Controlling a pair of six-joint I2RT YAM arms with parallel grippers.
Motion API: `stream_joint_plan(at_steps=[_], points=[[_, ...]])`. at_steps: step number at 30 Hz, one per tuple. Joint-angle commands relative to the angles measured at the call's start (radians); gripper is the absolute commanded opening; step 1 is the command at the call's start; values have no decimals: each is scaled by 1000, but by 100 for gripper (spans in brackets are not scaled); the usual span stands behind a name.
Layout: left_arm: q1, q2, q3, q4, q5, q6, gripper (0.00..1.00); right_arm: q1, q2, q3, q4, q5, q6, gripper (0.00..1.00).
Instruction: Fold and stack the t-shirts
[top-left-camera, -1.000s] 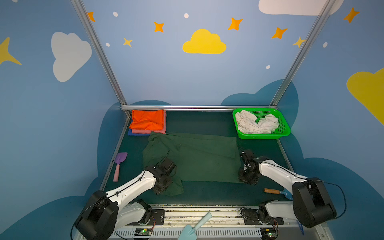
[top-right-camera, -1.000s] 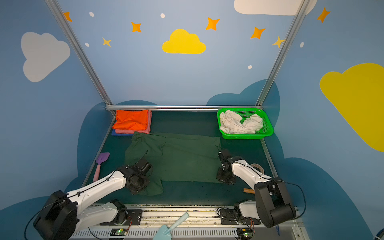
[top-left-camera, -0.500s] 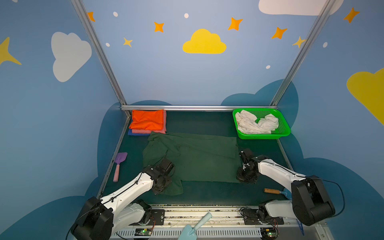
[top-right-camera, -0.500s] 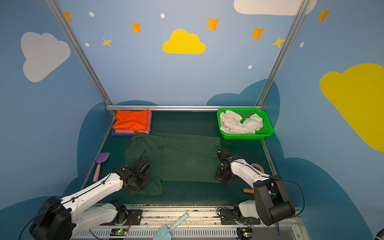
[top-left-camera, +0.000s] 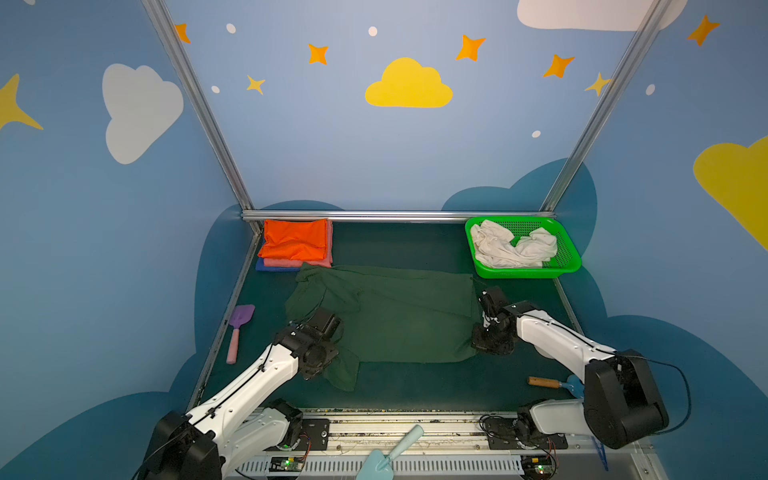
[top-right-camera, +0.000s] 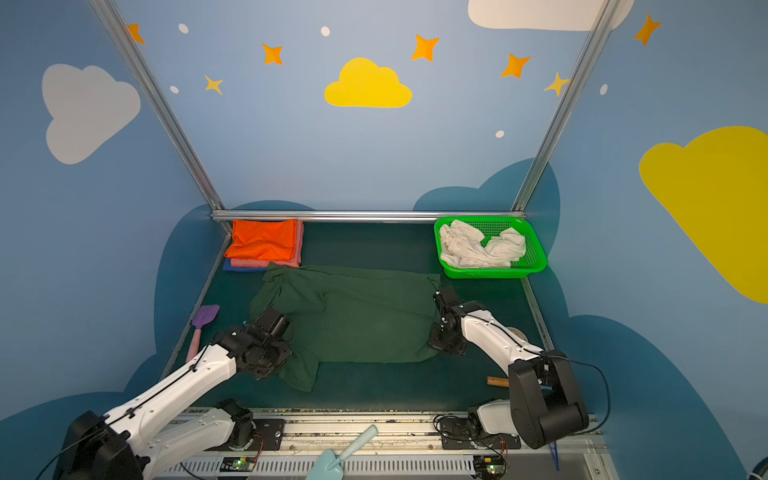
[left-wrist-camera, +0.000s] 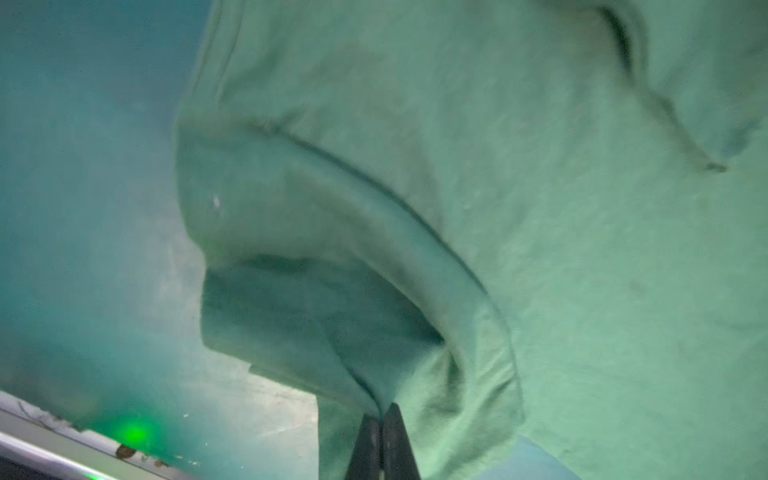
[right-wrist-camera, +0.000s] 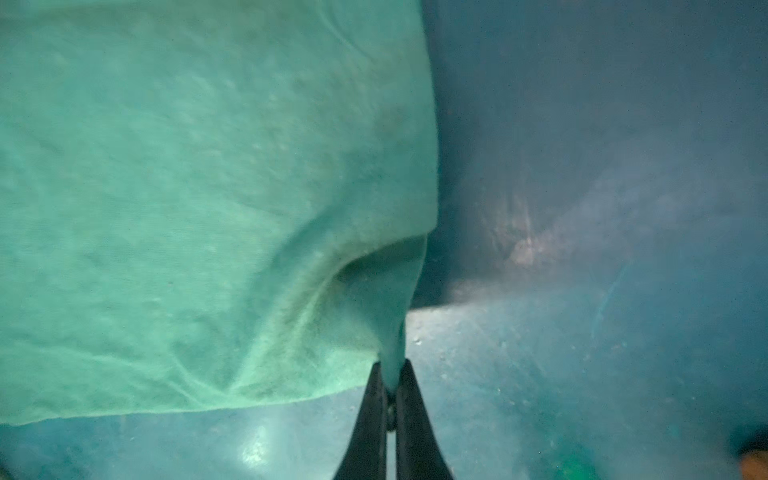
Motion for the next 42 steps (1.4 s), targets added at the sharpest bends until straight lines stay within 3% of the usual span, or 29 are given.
stream_joint_plan(at_steps=[1, 17, 26, 42], points=[[29, 35, 52, -13, -24, 82, 4, -10, 10, 46, -30, 6, -26, 0], [208, 332, 385, -33, -13, 335, 4, -97, 160, 234, -41, -6, -124, 0], [249, 587, 651, -117, -40, 455, 4, -136, 279, 366, -44, -17, -163, 0], [284, 864, 940, -135, -27, 557, 4, -156, 481, 545, -56, -35, -190, 0]])
